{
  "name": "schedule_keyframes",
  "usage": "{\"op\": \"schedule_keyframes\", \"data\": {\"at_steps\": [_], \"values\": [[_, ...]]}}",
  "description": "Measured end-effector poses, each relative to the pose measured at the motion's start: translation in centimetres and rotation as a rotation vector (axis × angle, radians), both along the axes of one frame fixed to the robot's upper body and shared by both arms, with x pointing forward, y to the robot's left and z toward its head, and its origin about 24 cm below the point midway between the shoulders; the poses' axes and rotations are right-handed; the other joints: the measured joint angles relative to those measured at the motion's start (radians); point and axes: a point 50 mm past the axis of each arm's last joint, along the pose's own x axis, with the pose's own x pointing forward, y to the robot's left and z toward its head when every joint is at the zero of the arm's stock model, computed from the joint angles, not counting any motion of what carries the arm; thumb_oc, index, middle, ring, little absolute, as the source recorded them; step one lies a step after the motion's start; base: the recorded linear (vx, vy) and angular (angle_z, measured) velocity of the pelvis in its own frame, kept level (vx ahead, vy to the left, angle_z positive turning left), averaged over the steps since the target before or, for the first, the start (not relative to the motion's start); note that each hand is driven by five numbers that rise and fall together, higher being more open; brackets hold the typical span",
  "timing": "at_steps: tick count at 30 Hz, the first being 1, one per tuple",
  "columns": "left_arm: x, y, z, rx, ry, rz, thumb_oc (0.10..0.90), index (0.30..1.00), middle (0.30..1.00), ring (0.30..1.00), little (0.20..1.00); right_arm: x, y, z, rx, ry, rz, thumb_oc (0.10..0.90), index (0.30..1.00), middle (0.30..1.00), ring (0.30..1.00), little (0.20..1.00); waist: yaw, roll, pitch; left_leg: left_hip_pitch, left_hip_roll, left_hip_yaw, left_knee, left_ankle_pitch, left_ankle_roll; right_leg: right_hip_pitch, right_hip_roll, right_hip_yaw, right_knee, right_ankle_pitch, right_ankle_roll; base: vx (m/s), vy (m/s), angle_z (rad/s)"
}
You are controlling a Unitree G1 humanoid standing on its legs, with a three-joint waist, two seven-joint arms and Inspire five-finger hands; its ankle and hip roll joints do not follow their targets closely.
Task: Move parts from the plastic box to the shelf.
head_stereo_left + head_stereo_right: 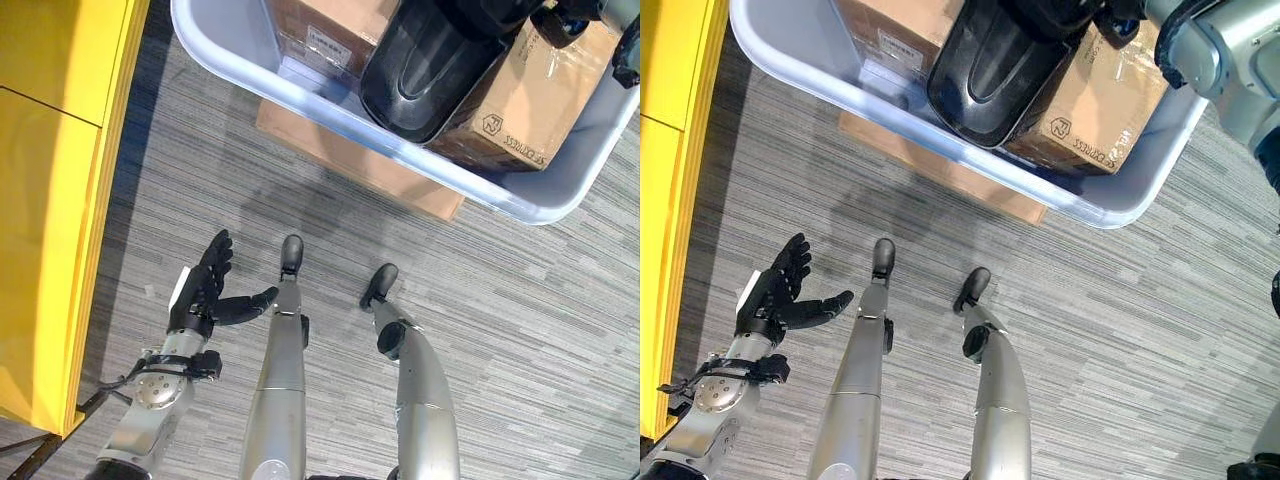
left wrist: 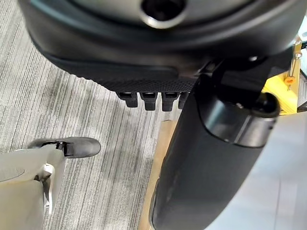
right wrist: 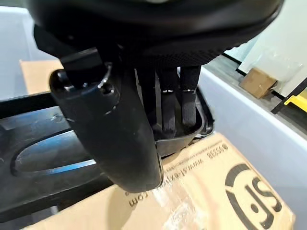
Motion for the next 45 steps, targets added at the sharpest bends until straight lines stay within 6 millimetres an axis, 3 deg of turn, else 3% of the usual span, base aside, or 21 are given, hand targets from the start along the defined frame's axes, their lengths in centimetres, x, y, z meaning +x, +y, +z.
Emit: {"op": "schedule_keyframes", "data": {"at_steps": [6, 10, 14, 17, 22, 25, 30, 34, 37, 45], "values": [[0.1, -0.2, -0.1, -0.008, -0.001, -0.005, 0.9, 1.0, 1.0, 1.0, 1.0, 1.3, -0.3, -3.8, -0.037, 0.124, -0.018, 0.4, 0.3, 0.3, 0.3, 0.3, 0.027, 0.015, 0.002, 0.058, -0.001, -0.006, -0.008, -0.001, 0.001, 0.064, 0.001, -0.006, -0.016, 0.0, 0.001, -0.01, 0.004, 0.02], [-0.1, 0.2, -1.0, -0.016, 0.036, 0.02, 0.9, 1.0, 1.0, 1.0, 1.0, 1.5, 0.3, -5.9, -0.1, 0.21, 0.001, 0.4, 0.3, 0.3, 0.3, 0.3, 0.021, 0.022, 0.001, 0.143, -0.002, -0.005, -0.032, -0.003, 0.005, 0.154, 0.002, -0.01, -0.049, 0.006, 0.006, 0.0, 0.0, 0.0], [0.2, -0.2, -0.5, -0.02, 0.014, 0.004, 0.9, 1.0, 1.0, 1.0, 1.0, 1.1, 0.3, -6.3, -0.131, 0.229, 0.017, 0.4, 0.3, 0.3, 0.3, 0.3, 0.02, 0.025, -0.001, 0.163, -0.002, -0.002, -0.038, -0.004, 0.006, 0.179, 0.004, -0.013, -0.061, 0.009, 0.006, 0.02, 0.009, 0.0], [0.1, 0.0, -1.2, -0.02, 0.051, 0.003, 0.9, 1.0, 1.0, 1.0, 1.0, 1.0, 0.5, -8.0, -0.176, 0.301, 0.028, 0.4, 0.3, 0.3, 0.3, 0.3, 0.016, 0.03, 0.0, 0.256, -0.001, -0.007, -0.064, -0.004, 0.007, 0.276, 0.009, -0.023, -0.096, 0.013, 0.007, 0.05, 0.003, 0.03], [0.4, -0.4, -1.0, -0.038, 0.037, -0.006, 0.9, 1.0, 1.0, 1.0, 1.0, -0.4, 0.0, -7.6, -0.194, 0.295, 0.052, 0.4, 0.3, 0.3, 0.3, 0.3, 0.003, 0.037, -0.007, 0.389, 0.002, -0.007, -0.105, -0.009, 0.013, 0.425, 0.019, -0.034, -0.167, 0.022, 0.024, 0.05, 0.013, 0.03], [0.2, -0.6, -1.4, -0.049, 0.051, -0.017, 0.9, 1.0, 1.0, 1.0, 1.0, -0.5, 0.1, -7.6, -0.191, 0.29, 0.061, 0.4, 0.3, 0.3, 0.3, 0.3, -0.013, 0.038, -0.086, 0.387, -0.001, -0.007, -0.125, -0.017, 0.02, 0.427, 0.02, -0.038, -0.194, 0.025, 0.04, 0.01, 0.035, 0.01], [0.4, -0.6, -1.3, -0.05, 0.049, -0.026, 0.9, 1.0, 1.0, 1.0, 1.0, -1.3, 0.0, -7.1, -0.196, 0.279, 0.08, 0.4, 0.3, 0.3, 0.3, 0.3, -0.014, 0.038, -0.092, 0.433, -0.004, -0.004, -0.145, -0.004, 0.018, 0.48, 0.023, -0.039, -0.23, 0.045, 0.038, 0.05, 0.024, 0.0], [-0.3, -0.4, -2.2, -0.05, 0.096, -0.025, 0.9, 1.0, 1.0, 1.0, 1.0, -1.9, 0.4, -7.7, -0.215, 0.307, 0.126, 0.4, 0.3, 0.3, 0.3, 0.3, -0.02, 0.038, -0.1, 0.539, -0.006, -0.009, -0.193, -0.006, 0.02, 0.6, 0.029, -0.055, -0.294, 0.048, 0.05, 0.07, 0.042, 0.08], [-1.1, 0.4, -2.8, -0.058, 0.129, -0.001, 0.9, 1.0, 1.0, 1.0, 1.0, -3.0, 0.3, -6.9, -0.185, 0.282, 0.155, 0.4, 0.3, 0.3, 0.3, 0.3, -0.035, 0.04, -0.114, 0.59, -0.017, -0.004, -0.22, -0.004, 0.026, 0.674, 0.031, -0.056, -0.378, 0.085, 0.066, 0.08, 0.057, 0.03], [-1.6, 0.1, -3.9, -0.1, 0.16, 0.021, 0.9, 1.0, 1.0, 1.0, 1.0, -3.2, -0.3, -9.8, -0.087, 0.355, 0.196, 0.4, 0.3, 0.3, 0.3, 0.3, -0.039, 0.039, -0.151, 0.693, -0.034, 0.022, -0.26, -0.009, 0.038, 0.807, 0.034, -0.047, -0.51, 0.142, 0.088, 0.03, 0.012, -0.05]]}}
